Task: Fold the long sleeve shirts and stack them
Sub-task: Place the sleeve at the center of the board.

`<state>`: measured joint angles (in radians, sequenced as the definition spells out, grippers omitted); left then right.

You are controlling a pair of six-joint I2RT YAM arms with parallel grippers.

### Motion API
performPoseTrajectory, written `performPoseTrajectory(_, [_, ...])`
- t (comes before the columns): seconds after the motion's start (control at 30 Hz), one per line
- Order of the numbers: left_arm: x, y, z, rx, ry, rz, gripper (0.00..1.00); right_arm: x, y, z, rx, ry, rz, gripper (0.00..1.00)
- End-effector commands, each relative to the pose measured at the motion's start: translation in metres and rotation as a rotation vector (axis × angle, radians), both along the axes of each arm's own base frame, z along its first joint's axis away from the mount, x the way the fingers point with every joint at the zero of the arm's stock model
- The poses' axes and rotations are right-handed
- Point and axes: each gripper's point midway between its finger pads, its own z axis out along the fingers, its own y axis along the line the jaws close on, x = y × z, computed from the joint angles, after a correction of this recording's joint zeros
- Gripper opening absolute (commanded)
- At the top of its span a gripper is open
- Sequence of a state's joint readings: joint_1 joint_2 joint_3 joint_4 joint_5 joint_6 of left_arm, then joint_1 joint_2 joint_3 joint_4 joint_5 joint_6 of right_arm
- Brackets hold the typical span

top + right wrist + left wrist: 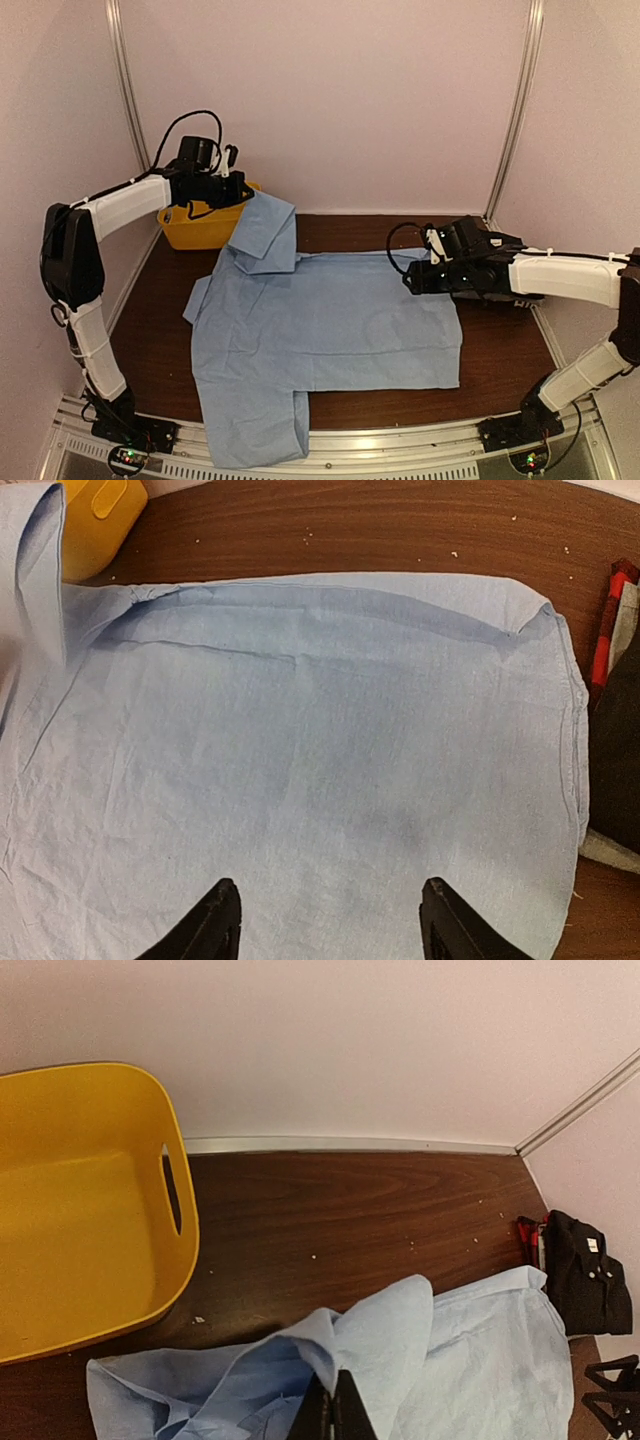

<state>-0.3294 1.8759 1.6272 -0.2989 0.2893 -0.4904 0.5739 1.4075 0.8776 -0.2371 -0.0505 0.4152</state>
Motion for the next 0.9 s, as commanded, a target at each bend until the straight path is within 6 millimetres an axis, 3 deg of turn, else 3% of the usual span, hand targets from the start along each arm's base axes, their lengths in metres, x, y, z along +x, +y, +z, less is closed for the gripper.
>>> performPoseTrajectory(0.0, [0.017, -0.007, 0.071, -0.053, -0.154, -0.037, 0.0, -0.003, -0.01, -0.006, -0.035, 0.002, -0.027, 0.62])
performPoseTrajectory(0.1, [0.026, -0.005, 0.084, -0.051, -0.174, -0.033, 0.0, -0.004, -0.011, -0.011, -0.043, 0.012, -0.031, 0.62])
performPoseTrajectory(0.2, [0.026, -0.006, 0.076, -0.052, -0.159, -0.045, 0.0, -0.004, -0.012, -0.015, -0.047, 0.017, -0.035, 0.62])
performPoseTrajectory(0.53, [-0.011, -0.01, -0.029, -0.062, 0.025, -0.109, 0.0, -0.001, -0.01, -0.026, -0.06, 0.041, -0.032, 0.63])
performPoseTrajectory(0.67, [-0.018, -0.004, -0.049, -0.035, 0.048, -0.098, 0.0, -0.001, -0.008, -0.029, -0.052, 0.046, -0.029, 0.63])
performPoseTrajectory(0.87, [-0.012, 0.005, -0.074, 0.033, 0.078, -0.058, 0.0, -0.001, -0.006, -0.032, -0.048, 0.054, -0.024, 0.63])
